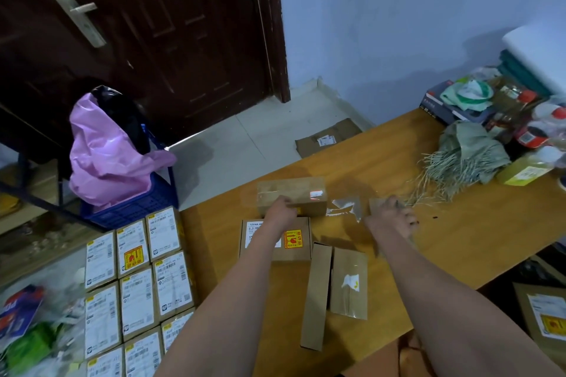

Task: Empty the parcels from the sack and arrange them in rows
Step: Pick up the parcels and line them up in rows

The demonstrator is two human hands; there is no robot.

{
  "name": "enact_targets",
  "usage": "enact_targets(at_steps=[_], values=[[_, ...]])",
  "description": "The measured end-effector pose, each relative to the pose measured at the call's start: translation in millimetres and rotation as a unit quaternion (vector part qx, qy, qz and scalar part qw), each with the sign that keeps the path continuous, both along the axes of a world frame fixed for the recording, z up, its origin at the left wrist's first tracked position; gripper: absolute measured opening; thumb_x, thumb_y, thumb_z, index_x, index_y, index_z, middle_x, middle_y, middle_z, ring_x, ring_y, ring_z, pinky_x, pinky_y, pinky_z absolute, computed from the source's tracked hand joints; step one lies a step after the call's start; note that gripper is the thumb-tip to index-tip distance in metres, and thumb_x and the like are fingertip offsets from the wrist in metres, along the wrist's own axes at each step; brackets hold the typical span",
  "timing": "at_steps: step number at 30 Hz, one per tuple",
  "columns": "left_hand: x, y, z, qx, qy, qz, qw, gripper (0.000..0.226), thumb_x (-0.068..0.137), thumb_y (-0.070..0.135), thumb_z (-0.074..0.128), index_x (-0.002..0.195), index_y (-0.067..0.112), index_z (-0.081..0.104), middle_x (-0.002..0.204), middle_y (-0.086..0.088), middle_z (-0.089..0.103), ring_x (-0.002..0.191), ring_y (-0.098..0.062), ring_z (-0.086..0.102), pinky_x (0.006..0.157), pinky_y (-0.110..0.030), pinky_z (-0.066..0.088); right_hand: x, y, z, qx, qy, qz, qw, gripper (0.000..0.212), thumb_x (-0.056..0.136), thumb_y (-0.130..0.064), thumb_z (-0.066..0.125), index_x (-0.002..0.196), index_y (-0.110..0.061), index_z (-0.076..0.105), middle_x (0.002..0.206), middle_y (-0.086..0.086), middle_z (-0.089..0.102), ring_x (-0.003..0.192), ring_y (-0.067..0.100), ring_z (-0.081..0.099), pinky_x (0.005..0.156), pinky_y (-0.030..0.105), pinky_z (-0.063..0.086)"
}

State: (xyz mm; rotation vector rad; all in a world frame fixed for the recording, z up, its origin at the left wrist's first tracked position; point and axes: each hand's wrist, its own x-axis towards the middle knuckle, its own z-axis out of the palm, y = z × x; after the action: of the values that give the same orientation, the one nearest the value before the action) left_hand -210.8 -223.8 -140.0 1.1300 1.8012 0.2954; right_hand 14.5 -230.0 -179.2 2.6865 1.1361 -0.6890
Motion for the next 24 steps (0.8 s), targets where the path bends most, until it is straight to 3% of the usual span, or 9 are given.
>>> enact_targets(at_steps=[5, 8, 10, 12, 14, 16, 19, 21, 24], values=[[-7.7, -2.4, 14.3, 0.015, -0.035, 0.008, 0.999, 0.037, 0.098, 0.024, 0.053, 0.135, 0.022, 0.047, 0.115, -0.007, 0.058, 0.093, -0.023, 0.055, 0.091, -0.036, 0.051, -28.8, 18.2, 41.0, 0.129, 0.072, 0.009, 0.989, 0.081, 0.080, -0.063, 0.054, 0.143, -0.015, 0.037, 0.137, 0.024, 0.045, 0.128, 0.044, 0.038, 0.106, 0.053, 0.033], [-20.8, -7.4, 24.1, 0.017, -0.076, 0.044, 0.996, 0.038, 0.098, 0.022, 0.050, 0.136, 0.025, 0.046, 0.122, -0.008, 0.052, 0.105, -0.027, 0.054, 0.092, -0.036, 0.051, -56.6, 24.4, 68.7, 0.230, 0.210, 0.008, 0.950, 0.071, 0.079, -0.063, 0.050, 0.138, -0.024, 0.042, 0.126, 0.017, 0.053, 0.117, 0.039, 0.049, 0.100, 0.049, 0.043], [-33.8, -13.2, 33.5, 0.021, -0.109, 0.076, 0.991, 0.038, 0.097, 0.022, 0.046, 0.135, 0.026, 0.048, 0.116, -0.007, 0.048, 0.101, -0.026, 0.052, 0.092, -0.040, 0.053, -83.7, 22.7, 90.2, 0.259, 0.330, 0.006, 0.908, 0.049, 0.086, -0.055, 0.050, 0.126, -0.027, 0.048, 0.113, 0.008, 0.060, 0.100, 0.028, 0.058, 0.087, 0.041, 0.051], [-49.2, -19.6, 38.6, 0.027, -0.133, 0.097, 0.986, 0.034, 0.098, 0.026, 0.045, 0.132, 0.028, 0.050, 0.108, -0.004, 0.050, 0.100, -0.025, 0.052, 0.094, -0.044, 0.054, -110.0, 19.6, 105.9, 0.252, 0.442, -0.009, 0.861, 0.026, 0.095, -0.037, 0.051, 0.115, -0.021, 0.054, 0.101, 0.007, 0.060, 0.083, 0.022, 0.059, 0.070, 0.032, 0.051], [-66.7, -27.8, 42.2, 0.035, -0.169, 0.126, 0.977, 0.034, 0.100, 0.033, 0.048, 0.133, 0.030, 0.049, 0.116, -0.005, 0.054, 0.107, -0.027, 0.055, 0.085, -0.042, 0.056, -133.8, 12.5, 116.8, 0.209, 0.531, -0.026, 0.821, 0.022, 0.095, -0.032, 0.050, 0.106, -0.015, 0.057, 0.094, 0.009, 0.061, 0.074, 0.021, 0.059, 0.059, 0.028, 0.049], [-85.6, -36.8, 48.5, 0.028, -0.215, 0.160, 0.963, 0.040, 0.099, 0.043, 0.049, 0.137, 0.031, 0.044, 0.133, -0.007, 0.054, 0.118, -0.031, 0.056, 0.078, -0.038, 0.055, -154.8, 2.8, 117.7, 0.165, 0.610, -0.041, 0.774, 0.023, 0.094, -0.031, 0.046, 0.100, -0.013, 0.059, 0.087, 0.010, 0.061, 0.071, 0.023, 0.060, 0.059, 0.028, 0.048], [-117.7, -53.4, 56.0, 0.014, -0.276, 0.193, 0.942, 0.029, 0.101, 0.045, 0.046, 0.127, 0.031, 0.042, 0.116, -0.005, 0.063, 0.104, -0.029, 0.064, 0.092, -0.047, 0.054, -183.1, -13.3, 111.0, 0.127, 0.678, -0.079, 0.720, 0.034, 0.091, -0.029, 0.044, 0.107, -0.006, 0.062, 0.098, 0.019, 0.062, 0.085, 0.030, 0.062, 0.076, 0.034, 0.050], [-140.0, -65.9, 55.8, 0.011, -0.308, 0.200, 0.930, 0.031, 0.101, 0.047, 0.047, 0.124, 0.027, 0.047, 0.106, -0.006, 0.066, 0.093, -0.029, 0.066, 0.091, -0.050, 0.055, -203.0, -26.0, 109.5, 0.091, 0.696, -0.078, 0.708, 0.042, 0.090, -0.028, 0.043, 0.116, -0.002, 0.063, 0.109, 0.024, 0.064, 0.094, 0.034, 0.063, 0.085, 0.040, 0.051], [-172.2, -86.0, 54.7, 0.019, -0.334, 0.219, 0.916, 0.041, 0.097, 0.047, 0.054, 0.125, 0.017, 0.052, 0.106, -0.009, 0.067, 0.096, -0.030, 0.067, 0.084, -0.048, 0.057, -230.5, -44.5, 110.8, 0.042, 0.688, -0.065, 0.722, 0.036, 0.093, -0.027, 0.041, 0.106, -0.004, 0.066, 0.099, 0.020, 0.071, 0.083, 0.033, 0.068, 0.076, 0.035, 0.053]])
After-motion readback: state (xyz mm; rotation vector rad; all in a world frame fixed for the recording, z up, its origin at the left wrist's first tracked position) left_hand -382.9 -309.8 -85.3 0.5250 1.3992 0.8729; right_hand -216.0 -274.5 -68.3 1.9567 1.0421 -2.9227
